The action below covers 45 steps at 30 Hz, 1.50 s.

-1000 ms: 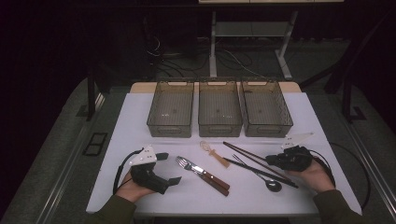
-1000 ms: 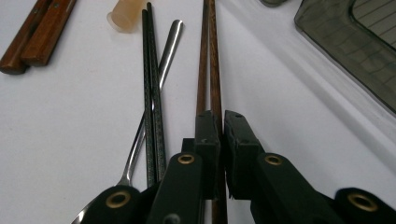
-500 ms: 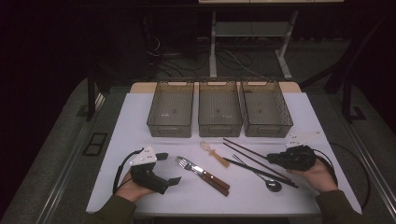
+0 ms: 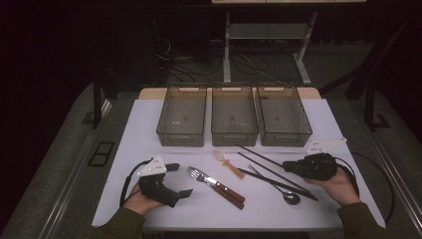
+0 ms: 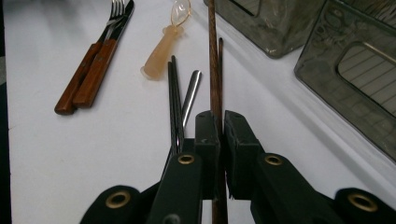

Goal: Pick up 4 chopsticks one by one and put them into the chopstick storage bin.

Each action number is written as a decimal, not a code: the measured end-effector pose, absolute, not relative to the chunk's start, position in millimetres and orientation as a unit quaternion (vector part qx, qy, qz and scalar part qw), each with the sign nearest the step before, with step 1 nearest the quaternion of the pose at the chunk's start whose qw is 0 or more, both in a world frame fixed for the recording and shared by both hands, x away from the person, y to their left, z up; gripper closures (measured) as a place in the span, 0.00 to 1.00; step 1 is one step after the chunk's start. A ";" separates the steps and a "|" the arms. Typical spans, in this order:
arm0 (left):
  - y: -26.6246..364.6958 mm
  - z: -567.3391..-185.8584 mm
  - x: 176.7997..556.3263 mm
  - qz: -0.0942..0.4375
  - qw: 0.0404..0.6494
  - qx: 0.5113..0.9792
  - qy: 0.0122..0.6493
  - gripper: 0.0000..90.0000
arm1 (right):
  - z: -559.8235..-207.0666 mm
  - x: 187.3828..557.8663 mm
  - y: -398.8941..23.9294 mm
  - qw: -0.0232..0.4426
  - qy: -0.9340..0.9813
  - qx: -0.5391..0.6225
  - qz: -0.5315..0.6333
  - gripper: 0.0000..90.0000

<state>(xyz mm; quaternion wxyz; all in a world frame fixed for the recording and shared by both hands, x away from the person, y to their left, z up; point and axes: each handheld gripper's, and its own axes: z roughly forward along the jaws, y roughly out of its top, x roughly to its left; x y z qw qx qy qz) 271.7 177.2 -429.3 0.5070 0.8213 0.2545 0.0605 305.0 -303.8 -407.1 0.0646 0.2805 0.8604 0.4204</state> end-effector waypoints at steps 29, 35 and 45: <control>173.1 -429.1 273.0 0.055 0.510 0.821 0.252 0.00 | -375.9 327.4 -268.6 0.062 0.841 0.288 0.454 0.94; 172.0 -429.2 272.4 0.055 0.508 0.822 0.252 0.00 | -372.5 333.8 -254.7 0.064 0.839 0.294 0.453 0.94; 173.1 -428.5 272.8 0.056 0.513 0.817 0.257 0.00 | -368.0 344.2 -232.9 0.063 0.839 0.303 0.448 0.94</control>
